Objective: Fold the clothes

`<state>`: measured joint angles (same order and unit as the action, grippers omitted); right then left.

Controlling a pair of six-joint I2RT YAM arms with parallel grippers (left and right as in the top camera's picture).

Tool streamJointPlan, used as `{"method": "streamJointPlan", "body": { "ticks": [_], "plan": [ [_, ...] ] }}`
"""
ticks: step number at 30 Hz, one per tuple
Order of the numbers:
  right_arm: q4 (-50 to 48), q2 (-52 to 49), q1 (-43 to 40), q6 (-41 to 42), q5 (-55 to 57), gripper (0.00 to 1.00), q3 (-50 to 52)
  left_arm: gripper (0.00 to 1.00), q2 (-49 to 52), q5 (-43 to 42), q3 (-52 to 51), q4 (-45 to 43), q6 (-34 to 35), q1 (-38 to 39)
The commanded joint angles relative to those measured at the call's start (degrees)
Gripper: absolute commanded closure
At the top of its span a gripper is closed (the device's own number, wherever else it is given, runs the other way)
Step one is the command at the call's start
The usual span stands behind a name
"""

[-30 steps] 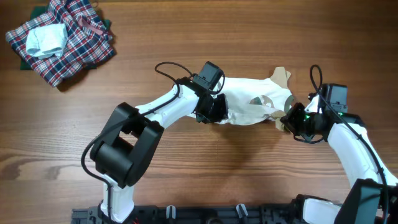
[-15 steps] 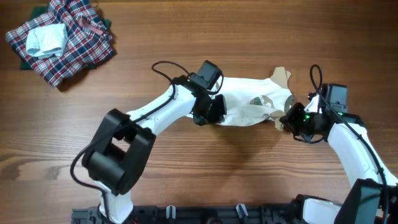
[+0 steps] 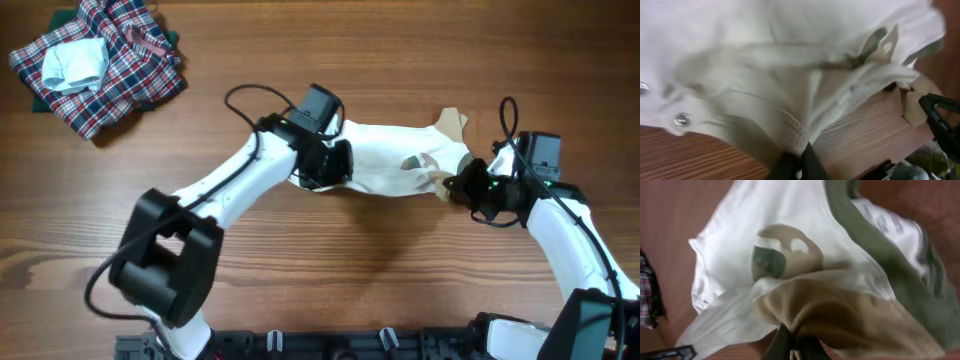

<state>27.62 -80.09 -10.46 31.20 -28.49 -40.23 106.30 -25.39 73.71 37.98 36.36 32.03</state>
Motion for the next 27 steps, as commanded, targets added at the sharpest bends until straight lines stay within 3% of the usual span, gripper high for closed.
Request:
{"method": "streamJointPlan", "body": {
  "ticks": [1,9,21,22,23,25,26,27],
  "plan": [
    [-2.1,1.9,0.0,0.8,-0.8,0.96,-1.1,0.96,-2.3,2.8,-0.3,0.2,-1.7,-3.3],
    [-3.2,1.9,0.0,1.8,4.7,0.96,-1.1,0.94,-2.2,5.6,-0.3,0.0,-4.7,-8.8],
    [-6.7,1.9,0.0,3.3,6.0,0.96,-1.1,0.9,-2.0,5.4,-0.3,-0.8,-5.9,-8.4],
    [-6.8,1.9,0.0,3.3,6.0,0.96,-1.1,0.86,-2.1,4.4,-0.3,-0.3,-5.9,-8.2],
    [-6.9,1.9,0.0,3.3,6.1,0.96,-1.1,0.74,-2.0,2.3,-0.3,0.4,-5.9,-7.6],
    [-7.1,1.9,0.0,3.4,6.0,0.96,-1.1,0.3,-2.0,-1.0,-0.3,1.6,-5.4,-6.1],
    [-7.1,1.9,0.0,3.5,6.0,0.96,-1.1,0.21,-2.0,-1.0,-0.3,2.0,-3.8,-5.3],
    [-7.1,1.9,0.0,3.5,6.0,0.96,-1.1,0.18,-2.0,-1.0,-0.3,2.2,-2.3,-4.5]
  ]
}}
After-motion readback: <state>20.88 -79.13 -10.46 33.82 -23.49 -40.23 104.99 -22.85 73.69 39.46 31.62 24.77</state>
